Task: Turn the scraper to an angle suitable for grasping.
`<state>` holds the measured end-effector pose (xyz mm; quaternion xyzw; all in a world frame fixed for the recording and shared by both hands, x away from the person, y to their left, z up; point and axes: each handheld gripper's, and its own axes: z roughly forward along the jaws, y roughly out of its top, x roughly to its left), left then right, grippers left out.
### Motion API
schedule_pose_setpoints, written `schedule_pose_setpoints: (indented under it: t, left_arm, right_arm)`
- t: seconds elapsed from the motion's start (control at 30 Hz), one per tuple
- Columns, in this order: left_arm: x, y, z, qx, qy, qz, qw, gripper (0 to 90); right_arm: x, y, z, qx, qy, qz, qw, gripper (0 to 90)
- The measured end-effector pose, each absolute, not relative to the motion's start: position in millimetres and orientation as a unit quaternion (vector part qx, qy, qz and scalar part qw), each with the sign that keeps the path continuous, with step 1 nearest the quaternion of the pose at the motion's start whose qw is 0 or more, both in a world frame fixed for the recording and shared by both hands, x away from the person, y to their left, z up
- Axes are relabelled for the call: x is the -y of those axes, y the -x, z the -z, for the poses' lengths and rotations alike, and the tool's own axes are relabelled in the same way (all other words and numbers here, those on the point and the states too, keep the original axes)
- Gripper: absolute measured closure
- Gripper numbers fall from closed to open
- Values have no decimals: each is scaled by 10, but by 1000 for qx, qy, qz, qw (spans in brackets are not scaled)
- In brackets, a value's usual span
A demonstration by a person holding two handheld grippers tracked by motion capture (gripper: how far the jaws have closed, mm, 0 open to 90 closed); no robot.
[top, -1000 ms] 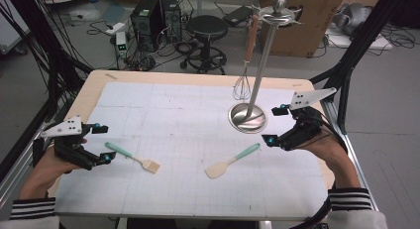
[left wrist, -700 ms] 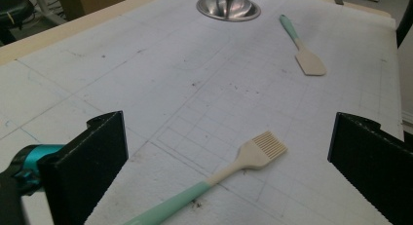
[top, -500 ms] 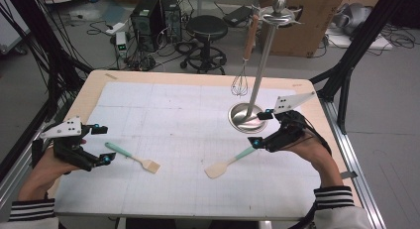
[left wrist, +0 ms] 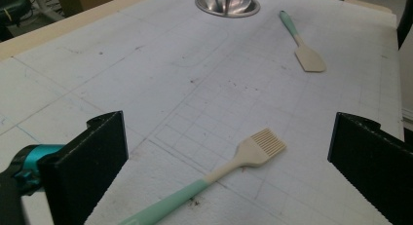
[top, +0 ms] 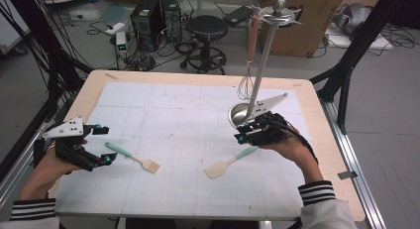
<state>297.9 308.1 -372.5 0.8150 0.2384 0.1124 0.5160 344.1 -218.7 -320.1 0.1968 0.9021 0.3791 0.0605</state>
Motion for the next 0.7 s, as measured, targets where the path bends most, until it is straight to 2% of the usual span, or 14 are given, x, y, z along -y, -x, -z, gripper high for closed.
schedule_pose_setpoints:
  t: [0.2,0.7]
  left_arm:
    - [-3083,-2974,3720,-238,-814,-113,518,17]
    - [-3092,-2964,3713,-238,-812,-113,520,17]
  right_arm:
    - [2046,-3474,3283,-914,-185,-360,44,881]
    - [1746,-3529,3554,-931,-161,-327,17,889]
